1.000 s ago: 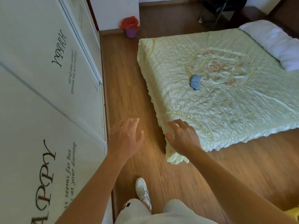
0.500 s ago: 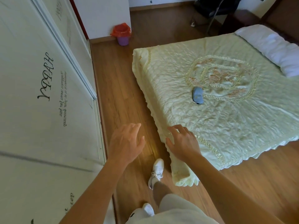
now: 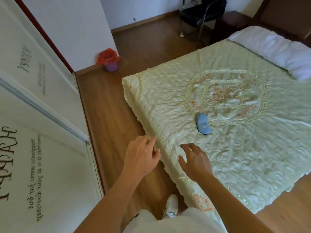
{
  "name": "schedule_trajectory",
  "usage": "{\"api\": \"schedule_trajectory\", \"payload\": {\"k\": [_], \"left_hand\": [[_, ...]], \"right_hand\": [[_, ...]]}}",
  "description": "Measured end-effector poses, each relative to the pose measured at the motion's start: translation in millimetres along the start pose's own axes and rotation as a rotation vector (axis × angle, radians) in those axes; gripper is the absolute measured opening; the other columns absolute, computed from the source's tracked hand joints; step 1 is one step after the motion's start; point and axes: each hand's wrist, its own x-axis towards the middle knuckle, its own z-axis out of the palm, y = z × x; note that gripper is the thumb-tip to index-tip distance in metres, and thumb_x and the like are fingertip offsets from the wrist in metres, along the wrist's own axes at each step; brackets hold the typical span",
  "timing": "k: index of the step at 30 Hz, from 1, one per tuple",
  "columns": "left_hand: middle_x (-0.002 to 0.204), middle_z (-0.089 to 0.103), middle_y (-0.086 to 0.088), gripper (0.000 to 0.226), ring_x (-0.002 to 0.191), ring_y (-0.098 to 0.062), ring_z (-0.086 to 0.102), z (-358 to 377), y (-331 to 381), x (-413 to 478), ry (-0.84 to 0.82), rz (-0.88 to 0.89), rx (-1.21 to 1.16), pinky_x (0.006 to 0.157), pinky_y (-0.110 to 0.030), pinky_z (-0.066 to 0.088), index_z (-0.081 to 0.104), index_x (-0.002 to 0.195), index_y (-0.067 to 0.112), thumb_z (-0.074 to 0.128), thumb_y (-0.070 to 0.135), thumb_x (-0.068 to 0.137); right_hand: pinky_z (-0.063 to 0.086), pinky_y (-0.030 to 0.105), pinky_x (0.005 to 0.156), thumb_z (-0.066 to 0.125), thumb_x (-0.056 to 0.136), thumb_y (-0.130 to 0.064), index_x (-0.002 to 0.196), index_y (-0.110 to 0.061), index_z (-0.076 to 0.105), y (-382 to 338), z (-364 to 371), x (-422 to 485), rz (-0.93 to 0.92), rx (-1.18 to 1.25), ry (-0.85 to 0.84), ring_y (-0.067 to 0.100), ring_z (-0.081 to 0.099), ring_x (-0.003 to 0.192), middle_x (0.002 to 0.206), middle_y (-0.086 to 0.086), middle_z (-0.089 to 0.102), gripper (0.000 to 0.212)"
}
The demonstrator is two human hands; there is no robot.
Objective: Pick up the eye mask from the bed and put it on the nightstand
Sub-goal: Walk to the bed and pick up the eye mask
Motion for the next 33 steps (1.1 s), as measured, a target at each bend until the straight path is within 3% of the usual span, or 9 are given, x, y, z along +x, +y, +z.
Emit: {"api": "schedule_trajectory", "payload": {"k": [9, 14, 25, 33], "left_hand": [[0.128, 0.063, -0.002, 0.052, 0.110, -0.022, 0.059, 13.5, 31.7, 136.8, -0.090, 0.233, -0.018, 0.091, -0.038, 0.050, 0.048, 0.136, 0.020, 0.041, 0.046, 0.092], [0.138, 0.057, -0.001, 0.053, 0.119, -0.022, 0.053, 33.6, 45.0, 204.5, -0.165, 0.377, -0.029, 0.097, -0.039, 0.046, 0.044, 0.141, 0.021, 0.041, 0.045, 0.094], [0.146, 0.049, 0.004, 0.055, 0.128, -0.016, 0.047, 87.5, 51.0, 354.4, -0.380, 0.773, -0.042, 0.105, -0.034, 0.040, 0.039, 0.146, 0.023, 0.037, 0.045, 0.095], [0.126, 0.067, -0.004, 0.048, 0.115, -0.024, 0.062, 149.2, 72.4, 438.2, -0.472, 0.994, 0.028, 0.093, -0.041, 0.052, 0.060, 0.129, 0.014, 0.060, 0.032, 0.086]], "right_hand": [[0.053, 0.045, 0.096, 0.063, 0.095, -0.031, 0.134, -0.019, 0.061, 48.7, -24.2, 79.4, 0.218, 0.040, 0.074, 0.031, 0.065, 0.118, 0.136, 0.008, 0.066, 0.041], [0.049, 0.044, 0.105, 0.058, 0.099, -0.033, 0.140, -0.021, 0.056, 64.2, -22.3, 106.7, 0.364, 0.056, 0.086, 0.029, 0.061, 0.124, 0.143, 0.005, 0.060, 0.044], [0.056, 0.040, 0.094, 0.063, 0.095, -0.033, 0.136, -0.023, 0.060, 87.1, -17.1, 169.6, 0.836, 0.068, 0.137, 0.025, 0.068, 0.116, 0.138, 0.001, 0.064, 0.042], [0.056, 0.044, 0.095, 0.063, 0.095, -0.030, 0.137, -0.019, 0.060, 127.4, 20.0, 217.8, 0.963, 0.151, 0.106, 0.028, 0.066, 0.119, 0.138, 0.004, 0.065, 0.043]]}}
